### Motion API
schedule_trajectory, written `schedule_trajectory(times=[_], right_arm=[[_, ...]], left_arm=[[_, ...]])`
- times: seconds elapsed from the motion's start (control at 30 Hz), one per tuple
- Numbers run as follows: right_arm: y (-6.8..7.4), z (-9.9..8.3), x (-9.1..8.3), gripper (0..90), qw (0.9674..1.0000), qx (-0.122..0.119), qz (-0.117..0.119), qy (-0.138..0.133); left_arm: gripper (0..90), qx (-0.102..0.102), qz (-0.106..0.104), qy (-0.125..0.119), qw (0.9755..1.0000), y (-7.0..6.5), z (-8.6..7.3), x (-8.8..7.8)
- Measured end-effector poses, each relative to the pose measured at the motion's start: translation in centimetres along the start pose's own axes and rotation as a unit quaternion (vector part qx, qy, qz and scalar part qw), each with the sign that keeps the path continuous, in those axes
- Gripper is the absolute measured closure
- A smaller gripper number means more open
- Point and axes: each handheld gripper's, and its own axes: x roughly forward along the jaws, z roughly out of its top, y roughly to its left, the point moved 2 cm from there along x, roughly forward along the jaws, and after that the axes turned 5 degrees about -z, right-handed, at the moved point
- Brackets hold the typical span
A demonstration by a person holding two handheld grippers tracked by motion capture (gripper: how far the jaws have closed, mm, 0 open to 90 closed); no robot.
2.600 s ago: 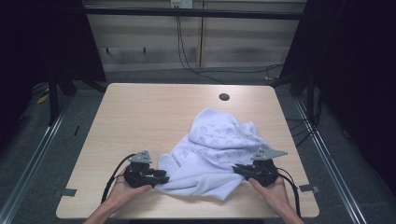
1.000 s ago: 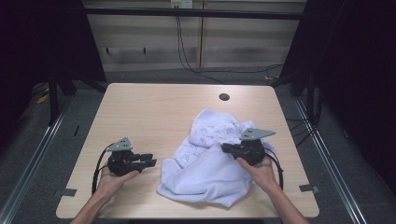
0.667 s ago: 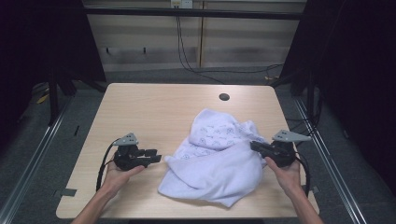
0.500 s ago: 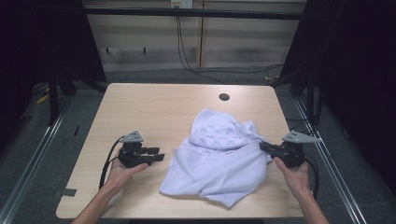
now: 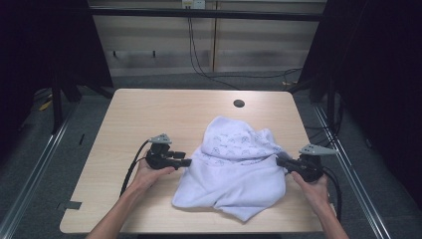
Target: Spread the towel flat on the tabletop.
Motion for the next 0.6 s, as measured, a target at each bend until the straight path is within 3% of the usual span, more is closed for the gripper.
schedule_trajectory(times=[0.1, 0.13, 0.17, 0.37, 0.5, 0.6], right_arm=[[0.0, 0.0, 0.1, 86.9, 1.0, 0.002, 0.004, 0.002], [0.0, 0.0, 0.1, 86.9, 1.0, 0.002, 0.004, 0.002], [-0.1, -0.1, 0.1, 86.9, 1.0, 0.002, 0.003, 0.003], [-0.7, -0.6, 1.0, 86.9, 0.9995, 0.005, -0.002, 0.031], [-1.3, -1.2, 2.6, 87.1, 0.9982, 0.007, 0.001, 0.059], [-1.5, -1.6, 4.0, 87.4, 0.9968, 0.006, 0.005, 0.08]], left_arm=[[81.0, 0.016, -0.007, 0.007, 0.9998, -0.7, 0.1, 0.4], [81.0, 0.017, -0.018, 0.008, 0.9997, -0.9, 0.1, 0.4], [87.4, 0.012, -0.021, 0.006, 0.9997, -0.9, 0.2, 0.4], [88.5, -0.008, -0.028, -0.006, 0.9996, -0.6, 0.1, -0.3], [88.6, -0.003, -0.031, 0.01, 0.9995, -0.9, -0.2, 0.4], [88.5, 0.0, -0.027, 0.038, 0.9989, -1.5, -0.9, 1.4]])
